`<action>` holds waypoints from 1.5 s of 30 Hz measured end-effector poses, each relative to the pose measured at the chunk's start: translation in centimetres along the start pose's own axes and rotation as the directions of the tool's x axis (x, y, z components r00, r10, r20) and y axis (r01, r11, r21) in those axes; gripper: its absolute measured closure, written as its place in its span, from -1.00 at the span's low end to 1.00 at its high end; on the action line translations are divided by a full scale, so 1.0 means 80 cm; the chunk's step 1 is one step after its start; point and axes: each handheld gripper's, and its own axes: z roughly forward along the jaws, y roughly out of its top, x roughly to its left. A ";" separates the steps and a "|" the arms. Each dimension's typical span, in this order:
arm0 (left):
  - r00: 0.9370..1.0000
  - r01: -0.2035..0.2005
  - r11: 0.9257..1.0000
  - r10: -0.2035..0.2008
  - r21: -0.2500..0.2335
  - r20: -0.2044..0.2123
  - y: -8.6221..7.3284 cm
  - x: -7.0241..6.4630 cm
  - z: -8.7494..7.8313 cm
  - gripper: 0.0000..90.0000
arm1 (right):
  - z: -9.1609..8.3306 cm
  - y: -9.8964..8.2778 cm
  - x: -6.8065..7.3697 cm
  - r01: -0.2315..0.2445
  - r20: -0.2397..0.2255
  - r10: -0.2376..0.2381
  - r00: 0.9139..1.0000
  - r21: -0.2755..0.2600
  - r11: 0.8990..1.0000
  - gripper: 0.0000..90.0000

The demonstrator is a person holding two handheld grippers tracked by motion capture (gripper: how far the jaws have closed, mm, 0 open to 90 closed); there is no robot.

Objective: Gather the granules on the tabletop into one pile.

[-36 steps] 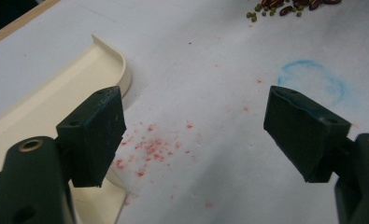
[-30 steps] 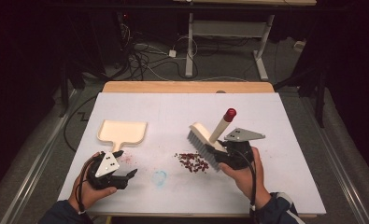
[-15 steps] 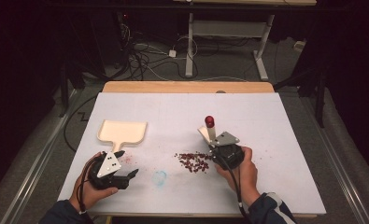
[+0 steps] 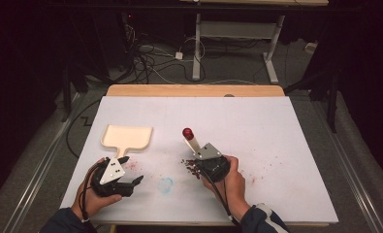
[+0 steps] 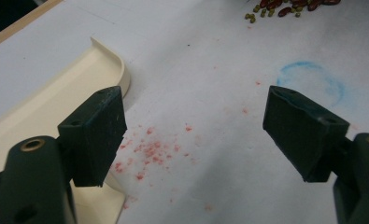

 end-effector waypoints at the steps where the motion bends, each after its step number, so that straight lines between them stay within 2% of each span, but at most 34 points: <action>1: 1.000 0.010 1.000 -0.010 0.005 0.005 0.000 0.000 0.000 -0.55 | -0.002 0.000 -0.006 -0.001 -0.006 0.001 1.000 -0.002 1.000 0.49; 4: 1.000 0.000 1.000 0.000 0.007 -0.005 0.000 0.000 0.001 -0.55 | -0.011 -0.001 -0.026 -0.029 -0.041 0.028 0.999 -0.023 0.999 0.50; 8: 1.000 0.001 1.000 -0.001 0.007 -0.007 -0.001 0.000 0.000 -0.55 | -0.031 -0.005 -0.049 -0.007 -0.120 -0.005 0.993 -0.102 0.995 0.49; 10: 1.000 0.009 1.000 -0.009 0.011 -0.003 -0.001 -0.001 0.000 -0.55 | -0.043 -0.007 -0.060 0.012 -0.196 -0.039 0.980 -0.140 0.990 0.49; 11: 1.000 0.006 1.000 -0.006 0.014 0.001 -0.002 0.000 0.000 -0.55 | -0.046 -0.008 -0.064 0.025 -0.236 -0.062 0.970 -0.158 0.987 0.49; 12: 1.000 0.002 1.000 -0.002 0.018 0.003 -0.002 0.000 0.000 -0.55 | -0.051 -0.011 -0.068 0.037 -0.283 -0.088 0.955 -0.181 0.983 0.49; 13: 1.000 -0.006 1.000 0.006 0.015 0.000 -0.002 0.000 0.000 -0.55 | -0.056 -0.018 -0.074 0.086 -0.359 -0.168 0.918 -0.232 0.969 0.49; 14: 1.000 -0.007 1.000 0.007 0.016 -0.001 -0.002 0.000 0.001 -0.55 | -0.056 -0.018 -0.074 0.086 -0.359 -0.168 0.918 -0.232 0.969 0.49; 15: 1.000 -0.008 1.000 0.008 0.019 -0.003 -0.002 0.000 0.001 -0.55 | -0.058 -0.021 -0.076 0.106 -0.388 -0.200 0.900 -0.250 0.962 0.49; 16: 1.000 -0.007 1.000 0.007 0.020 -0.004 -0.002 0.000 0.001 -0.55 | -0.061 -0.031 -0.078 0.137 -0.463 -0.270 0.844 -0.299 0.944 0.49; 17: 1.000 -0.007 1.000 0.007 0.022 -0.004 -0.002 0.000 0.001 -0.55 | -0.061 -0.031 -0.078 0.137 -0.463 -0.270 0.844 -0.299 0.944 0.49; 18: 1.000 -0.007 1.000 0.007 0.023 -0.005 -0.002 0.000 0.002 -0.55 | -0.062 -0.033 -0.079 0.148 -0.481 -0.289 0.828 -0.309 0.939 0.49; 19: 1.000 0.002 1.000 -0.002 0.029 0.000 -0.002 -0.001 0.002 -0.55 | -0.061 -0.036 -0.080 0.160 -0.506 -0.313 0.804 -0.323 0.933 0.49; 20: 1.000 -0.005 1.000 0.005 0.026 -0.005 -0.001 0.000 0.003 -0.55 | -0.058 -0.040 -0.082 0.169 -0.544 -0.341 0.767 -0.342 0.924 0.49; 21: 1.000 -0.006 1.000 0.006 0.027 -0.006 -0.001 0.000 0.003 -0.55 | -0.054 -0.042 -0.083 0.173 -0.564 -0.355 0.745 -0.351 0.920 0.49; 24: 1.000 -0.009 0.999 0.009 0.031 -0.003 -0.001 -0.001 0.004 -0.55 | -0.038 -0.046 -0.082 0.180 -0.614 -0.380 0.692 -0.363 0.914 0.49; 26: 1.000 -0.009 0.999 0.009 0.033 -0.001 -0.001 -0.001 0.005 -0.55 | -0.028 -0.046 -0.078 0.209 -0.631 -0.405 0.662 -0.363 0.908 0.49; 28: 1.000 -0.007 0.999 0.007 0.034 0.001 -0.002 0.000 0.005 -0.55 | -0.017 -0.045 -0.073 0.241 -0.635 -0.426 0.645 -0.360 0.901 0.49; 29: 1.000 -0.007 0.999 0.007 0.034 0.003 -0.002 0.000 0.005 -0.55 | -0.013 -0.044 -0.072 0.237 -0.641 -0.428 0.638 -0.365 0.900 0.49; 30: 1.000 -0.007 0.999 0.007 0.035 0.003 -0.002 0.000 0.005 -0.55 | -0.009 -0.043 -0.072 0.228 -0.644 -0.428 0.634 -0.373 0.899 0.49; 31: 1.000 -0.008 0.999 0.008 0.035 0.004 -0.002 0.000 0.006 -0.55 | -0.005 -0.040 -0.072 0.232 -0.635 -0.434 0.639 -0.378 0.896 0.49; 33: 1.000 -0.008 0.999 0.008 0.036 0.006 -0.003 0.000 0.006 -0.55 | 0.002 -0.036 -0.075 0.239 -0.610 -0.439 0.660 -0.383 0.892 0.49; 36: 1.000 -0.009 0.999 0.009 0.035 0.007 -0.003 0.000 0.006 -0.55 | 0.013 -0.032 -0.081 0.204 -0.615 -0.403 0.678 -0.369 0.907 0.49; 37: 1.000 -0.008 0.999 0.008 0.035 0.008 -0.003 0.000 0.006 -0.55 | 0.015 -0.031 -0.082 0.201 -0.605 -0.394 0.692 -0.363 0.910 0.49; 38: 1.000 -0.009 0.999 0.009 0.035 0.009 -0.003 0.000 0.006 -0.55 | 0.016 -0.029 -0.083 0.199 -0.596 -0.390 0.702 -0.361 0.911 0.49; 41: 1.000 -0.008 0.999 0.008 0.036 0.010 -0.003 0.000 0.006 -0.55 | 0.015 -0.026 -0.087 0.151 -0.614 -0.352 0.707 -0.355 0.923 0.49; 42: 1.000 -0.007 0.999 0.006 0.035 0.009 -0.003 0.000 0.005 -0.55 | 0.012 -0.025 -0.088 0.143 -0.612 -0.342 0.714 -0.351 0.926 0.49; 43: 1.000 -0.006 0.999 0.006 0.035 0.008 -0.003 0.000 0.005 -0.55 | 0.009 -0.021 -0.087 0.124 -0.603 -0.310 0.735 -0.329 0.936 0.49; 44: 1.000 -0.005 0.999 0.004 0.035 0.007 -0.003 0.000 0.005 -0.55 | 0.007 -0.018 -0.085 0.105 -0.586 -0.272 0.763 -0.302 0.947 0.49; 45: 1.000 -0.004 0.999 0.003 0.035 0.008 -0.003 0.000 0.005 -0.55 | 0.001 -0.012 -0.080 0.061 -0.556 -0.199 0.807 -0.257 0.964 0.49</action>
